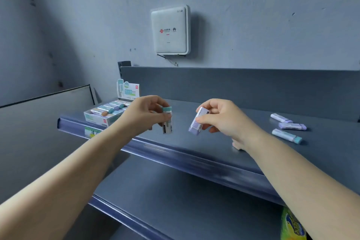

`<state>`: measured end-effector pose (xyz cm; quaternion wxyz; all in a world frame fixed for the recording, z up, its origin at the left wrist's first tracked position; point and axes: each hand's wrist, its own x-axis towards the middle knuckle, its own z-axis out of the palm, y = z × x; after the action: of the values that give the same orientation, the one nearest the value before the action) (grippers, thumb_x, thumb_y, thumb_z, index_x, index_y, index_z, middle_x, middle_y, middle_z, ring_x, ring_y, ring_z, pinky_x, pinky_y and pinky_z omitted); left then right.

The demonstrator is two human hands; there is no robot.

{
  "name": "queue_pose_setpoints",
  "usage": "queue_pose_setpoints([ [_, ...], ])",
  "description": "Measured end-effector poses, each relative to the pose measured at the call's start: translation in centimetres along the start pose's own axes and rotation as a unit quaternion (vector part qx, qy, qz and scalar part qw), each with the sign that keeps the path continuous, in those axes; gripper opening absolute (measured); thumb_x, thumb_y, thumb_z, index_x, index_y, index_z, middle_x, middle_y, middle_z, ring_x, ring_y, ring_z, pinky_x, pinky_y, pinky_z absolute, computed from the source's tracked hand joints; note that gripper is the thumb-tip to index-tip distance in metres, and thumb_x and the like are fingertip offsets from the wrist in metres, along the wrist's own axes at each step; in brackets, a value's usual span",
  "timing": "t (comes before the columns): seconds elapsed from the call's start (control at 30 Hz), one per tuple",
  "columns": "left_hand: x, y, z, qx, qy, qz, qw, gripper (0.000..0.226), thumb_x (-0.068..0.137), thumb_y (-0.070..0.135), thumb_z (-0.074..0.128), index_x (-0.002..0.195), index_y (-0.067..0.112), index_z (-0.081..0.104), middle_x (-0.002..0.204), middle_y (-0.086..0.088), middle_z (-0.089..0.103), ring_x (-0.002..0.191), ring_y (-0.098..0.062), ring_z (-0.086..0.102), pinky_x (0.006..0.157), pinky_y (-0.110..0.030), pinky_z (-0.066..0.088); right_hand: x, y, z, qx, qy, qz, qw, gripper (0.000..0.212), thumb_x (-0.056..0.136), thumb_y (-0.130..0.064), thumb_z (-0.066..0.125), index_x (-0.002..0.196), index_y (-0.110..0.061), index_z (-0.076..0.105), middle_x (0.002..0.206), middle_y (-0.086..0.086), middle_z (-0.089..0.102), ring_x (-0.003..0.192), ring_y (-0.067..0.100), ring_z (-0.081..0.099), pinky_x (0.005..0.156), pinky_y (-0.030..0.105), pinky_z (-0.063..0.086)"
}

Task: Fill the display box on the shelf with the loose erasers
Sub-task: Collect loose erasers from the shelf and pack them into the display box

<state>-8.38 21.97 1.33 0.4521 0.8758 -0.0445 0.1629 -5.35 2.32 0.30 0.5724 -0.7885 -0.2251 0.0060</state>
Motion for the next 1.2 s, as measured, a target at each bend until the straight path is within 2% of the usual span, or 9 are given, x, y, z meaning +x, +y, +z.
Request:
queue_pose_setpoints([
  [0.13,-0.9,-2.7,-4.1,-0.03,0.033,-0.032,0.998,0.012,0.079,0.005,0.068,0.082,0.015,0.062,0.062,0.007,0.066,0.046,-0.002,0.057,0.046,-0.019,0.044,1.3,-0.9,4.0,0.035,-0.011,0.005,0.999,0.011,0.081,-0.003,0.063,0.081,-0.013,0.058,0.074,0.002,0.066,0.059,0.011,0.059,0.057,0.019,0.046],
  [0.27,-1.2,-5.6,-9.0,-0.047,0.049,-0.062,0.996,0.011,0.08,0.008,0.069,0.085,0.015,0.062,0.077,-0.007,0.069,0.05,-0.007,0.059,0.047,-0.018,0.046,2.7,-2.5,9.3,0.063,-0.009,0.001,0.998,0.015,0.079,0.0,0.065,0.078,-0.012,0.055,0.076,0.007,0.065,0.057,0.014,0.06,0.055,0.019,0.047],
  [0.43,-1.1,-9.1,-14.0,-0.056,0.057,-0.06,0.995,0.011,0.081,0.008,0.068,0.082,0.015,0.06,0.074,-0.003,0.07,0.049,-0.002,0.062,0.047,-0.02,0.046,4.4,-4.2,14.5,0.073,0.029,-0.008,0.997,0.017,0.081,0.001,0.064,0.075,-0.012,0.054,0.078,0.009,0.065,0.058,0.014,0.061,0.057,0.021,0.049],
  [0.7,-0.9,-14.3,-18.6,-0.117,0.056,-0.048,0.99,0.013,0.081,0.005,0.066,0.081,0.017,0.062,0.066,0.001,0.07,0.053,-0.01,0.065,0.046,-0.02,0.047,6.5,-4.5,21.2,0.132,0.093,0.013,0.987,0.02,0.077,-0.002,0.068,0.072,-0.013,0.052,0.078,0.006,0.066,0.066,0.017,0.063,0.06,0.024,0.05],
  [0.9,1.0,-16.7,-20.1,-0.13,0.043,-0.048,0.989,0.011,0.08,0.005,0.067,0.079,0.012,0.058,0.072,-0.005,0.07,0.053,-0.011,0.066,0.047,-0.022,0.046,8.8,-4.0,23.0,0.12,0.125,0.029,0.984,0.022,0.077,0.003,0.065,0.069,-0.012,0.051,0.078,0.008,0.065,0.069,0.019,0.062,0.061,0.025,0.049],
  [1.07,3.9,-18.4,-20.3,-0.155,0.05,-0.059,0.985,0.016,0.08,0.006,0.068,0.077,0.011,0.054,0.077,-0.01,0.071,0.06,-0.015,0.069,0.046,-0.019,0.049,12.6,-3.8,22.7,0.066,0.112,0.019,0.991,0.024,0.077,0.006,0.064,0.07,-0.013,0.052,0.081,0.01,0.064,0.063,0.016,0.06,0.055,0.019,0.047],
  [1.2,6.8,-19.1,-20.3,-0.153,0.051,-0.052,0.986,0.012,0.082,0.005,0.066,0.082,0.013,0.057,0.079,-0.007,0.071,0.062,-0.011,0.069,0.05,-0.021,0.051,16.0,-3.7,22.4,0.033,0.105,0.011,0.994,0.022,0.077,0.005,0.065,0.071,-0.013,0.054,0.09,0.013,0.065,0.072,0.02,0.06,0.061,0.025,0.049],
])
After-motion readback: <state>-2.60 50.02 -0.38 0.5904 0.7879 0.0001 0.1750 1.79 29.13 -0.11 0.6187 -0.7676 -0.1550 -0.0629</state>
